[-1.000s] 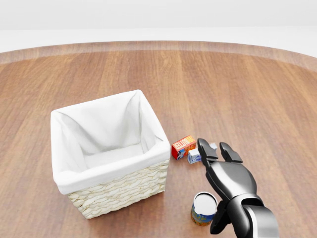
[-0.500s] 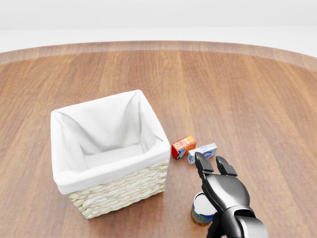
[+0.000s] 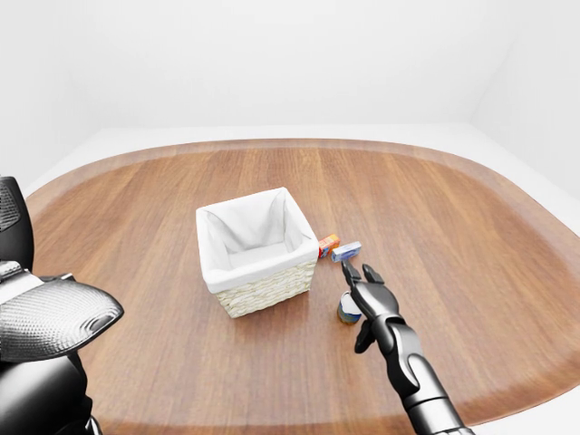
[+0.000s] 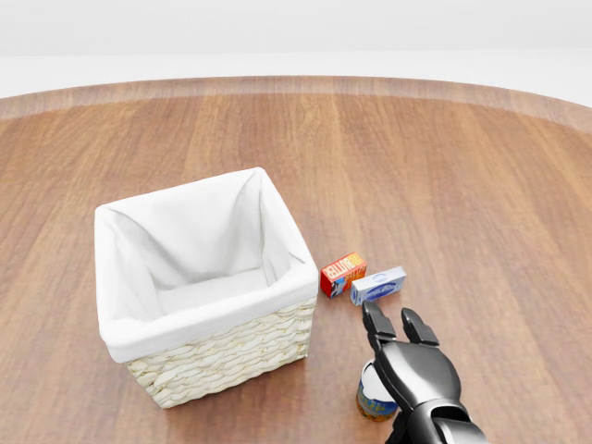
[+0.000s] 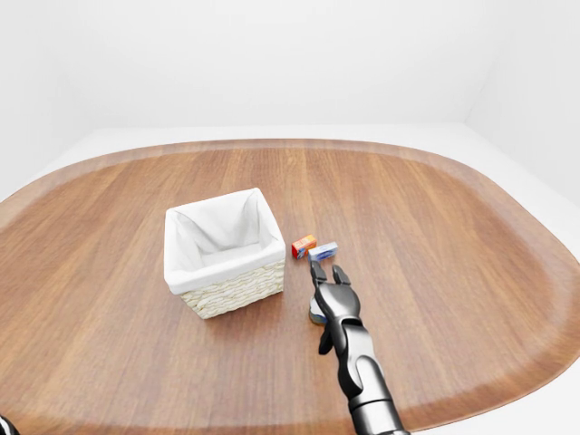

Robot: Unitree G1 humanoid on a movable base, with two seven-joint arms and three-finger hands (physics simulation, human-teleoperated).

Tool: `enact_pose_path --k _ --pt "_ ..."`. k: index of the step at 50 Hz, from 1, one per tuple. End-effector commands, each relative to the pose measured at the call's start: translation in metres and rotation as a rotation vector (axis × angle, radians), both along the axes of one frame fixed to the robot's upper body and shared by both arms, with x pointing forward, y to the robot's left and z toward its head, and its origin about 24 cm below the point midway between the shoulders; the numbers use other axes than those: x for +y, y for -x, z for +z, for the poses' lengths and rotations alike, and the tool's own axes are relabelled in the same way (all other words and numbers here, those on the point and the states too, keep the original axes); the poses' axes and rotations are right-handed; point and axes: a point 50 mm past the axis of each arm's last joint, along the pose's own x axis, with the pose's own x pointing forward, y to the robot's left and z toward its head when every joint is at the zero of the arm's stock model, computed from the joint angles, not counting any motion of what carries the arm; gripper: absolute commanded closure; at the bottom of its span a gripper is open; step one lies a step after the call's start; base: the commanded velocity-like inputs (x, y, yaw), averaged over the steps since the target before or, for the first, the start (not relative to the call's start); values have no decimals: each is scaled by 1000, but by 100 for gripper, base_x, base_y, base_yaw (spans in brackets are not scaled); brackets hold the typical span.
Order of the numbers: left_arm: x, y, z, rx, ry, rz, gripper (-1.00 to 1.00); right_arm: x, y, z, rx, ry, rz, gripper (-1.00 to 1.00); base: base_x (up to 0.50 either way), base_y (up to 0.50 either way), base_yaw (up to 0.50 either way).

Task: Pick up the alphabet soup and put it in the basket.

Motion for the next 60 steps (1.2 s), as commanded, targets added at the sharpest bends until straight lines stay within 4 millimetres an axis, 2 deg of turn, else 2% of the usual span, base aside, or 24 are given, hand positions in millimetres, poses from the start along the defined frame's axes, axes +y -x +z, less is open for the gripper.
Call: enact_pose_path --k 1,9,31,47,60 --pt "-1 -1 0 13 -16 -17 -100 1 3 -11 16 0 -10 -100 0 0 0" --pt "-4 -2 -3 19 -23 3 -100 1 6 -26 37 5 -25 -100 0 0 0" --pt "-1 -1 -2 11 -16 6 -100 4 13 -37 60 12 -25 -100 0 0 0" --pt "-3 -2 -2 18 -20 -4 -100 3 9 -39 61 6 -36 -100 0 0 0" --pt "-4 -2 -2 35 -38 -38 -100 2 9 -48 81 2 -55 -100 0 0 0"
